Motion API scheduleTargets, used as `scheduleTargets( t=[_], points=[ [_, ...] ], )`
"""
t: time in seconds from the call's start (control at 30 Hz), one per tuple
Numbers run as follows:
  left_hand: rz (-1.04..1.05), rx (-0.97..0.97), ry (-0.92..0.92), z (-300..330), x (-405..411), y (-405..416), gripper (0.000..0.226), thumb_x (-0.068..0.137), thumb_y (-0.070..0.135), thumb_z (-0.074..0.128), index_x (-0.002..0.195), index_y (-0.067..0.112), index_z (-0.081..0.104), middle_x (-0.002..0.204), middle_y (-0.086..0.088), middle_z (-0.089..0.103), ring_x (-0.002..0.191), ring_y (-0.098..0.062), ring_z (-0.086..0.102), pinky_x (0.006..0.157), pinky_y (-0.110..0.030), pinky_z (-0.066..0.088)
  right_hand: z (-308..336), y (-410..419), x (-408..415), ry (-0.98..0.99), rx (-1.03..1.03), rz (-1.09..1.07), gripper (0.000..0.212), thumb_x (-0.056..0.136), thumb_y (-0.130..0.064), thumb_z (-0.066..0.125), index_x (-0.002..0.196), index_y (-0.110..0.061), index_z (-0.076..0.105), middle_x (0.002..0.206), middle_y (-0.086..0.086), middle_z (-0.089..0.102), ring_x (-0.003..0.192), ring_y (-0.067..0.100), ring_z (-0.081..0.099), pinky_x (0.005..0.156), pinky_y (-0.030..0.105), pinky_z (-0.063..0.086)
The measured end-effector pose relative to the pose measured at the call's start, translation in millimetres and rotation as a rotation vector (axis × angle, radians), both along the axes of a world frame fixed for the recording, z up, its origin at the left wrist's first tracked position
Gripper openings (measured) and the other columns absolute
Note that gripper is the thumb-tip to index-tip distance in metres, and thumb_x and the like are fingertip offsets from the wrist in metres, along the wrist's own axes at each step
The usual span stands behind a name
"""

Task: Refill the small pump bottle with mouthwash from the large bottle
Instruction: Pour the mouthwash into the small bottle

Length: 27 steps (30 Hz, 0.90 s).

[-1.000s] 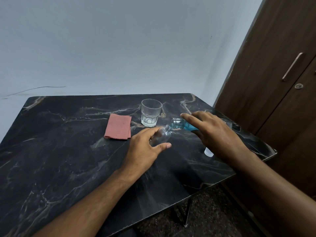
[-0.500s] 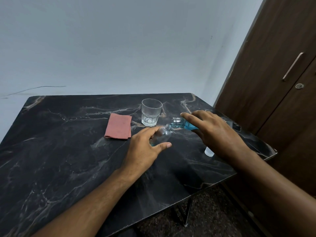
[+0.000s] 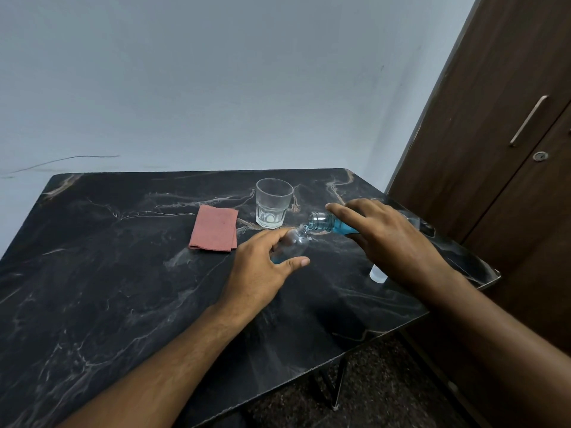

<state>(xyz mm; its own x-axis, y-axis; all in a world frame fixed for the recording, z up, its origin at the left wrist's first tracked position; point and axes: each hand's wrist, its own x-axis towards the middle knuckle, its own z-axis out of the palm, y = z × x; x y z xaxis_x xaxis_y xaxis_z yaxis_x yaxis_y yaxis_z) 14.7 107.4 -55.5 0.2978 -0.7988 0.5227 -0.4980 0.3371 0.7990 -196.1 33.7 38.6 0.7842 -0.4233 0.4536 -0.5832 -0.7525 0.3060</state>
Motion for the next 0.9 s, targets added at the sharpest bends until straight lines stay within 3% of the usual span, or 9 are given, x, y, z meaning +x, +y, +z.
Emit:
scheduleTargets(
  t=[0.9],
  points=[
    [-0.008,-0.003,-0.008,-5.4,1.9,-3.8,0.057,0.070,0.037,0.089,0.123,0.037,0.068,0.103,0.022,0.068,0.099,0.008,0.061,0.083,-0.004,0.047,2.5,2.0,1.8,0.025,0.003,-0.018,0.072,0.085,-0.005,0.078,0.147,-0.020,0.045,0.126,0.013,0.062,0.102,0.030,0.062,0.081,0.043,0.056]
  ],
)
